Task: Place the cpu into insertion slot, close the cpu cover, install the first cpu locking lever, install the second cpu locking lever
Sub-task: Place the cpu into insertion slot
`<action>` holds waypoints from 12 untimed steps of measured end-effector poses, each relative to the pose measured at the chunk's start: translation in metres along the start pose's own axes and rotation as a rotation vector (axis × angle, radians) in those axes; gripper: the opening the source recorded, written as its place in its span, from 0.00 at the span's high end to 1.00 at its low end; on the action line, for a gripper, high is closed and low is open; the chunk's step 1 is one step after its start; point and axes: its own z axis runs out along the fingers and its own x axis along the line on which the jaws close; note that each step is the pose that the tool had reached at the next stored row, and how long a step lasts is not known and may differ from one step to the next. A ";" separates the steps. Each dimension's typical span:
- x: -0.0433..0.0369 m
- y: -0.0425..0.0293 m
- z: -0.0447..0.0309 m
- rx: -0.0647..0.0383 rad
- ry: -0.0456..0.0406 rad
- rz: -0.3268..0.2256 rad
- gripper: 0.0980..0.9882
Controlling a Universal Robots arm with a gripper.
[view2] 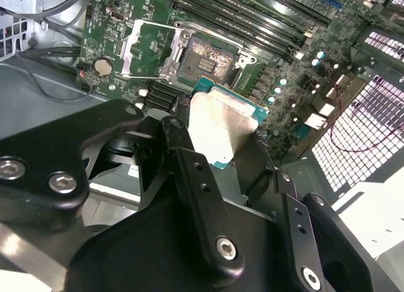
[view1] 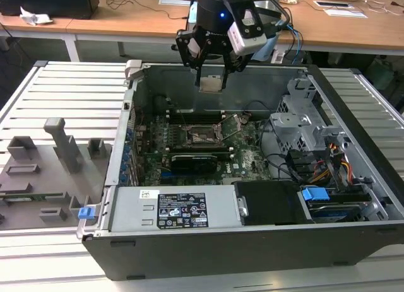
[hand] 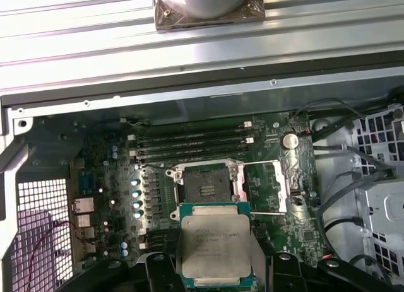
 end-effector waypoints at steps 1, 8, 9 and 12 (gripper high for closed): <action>0.0000 0.0000 0.0000 0.000 -0.0002 0.002 0.52; 0.0000 0.0000 0.0000 0.000 -0.0018 0.020 0.52; 0.0000 0.0000 0.0000 0.000 -0.0021 0.023 0.52; 0.0000 0.0000 0.0000 -0.001 -0.0027 0.030 0.52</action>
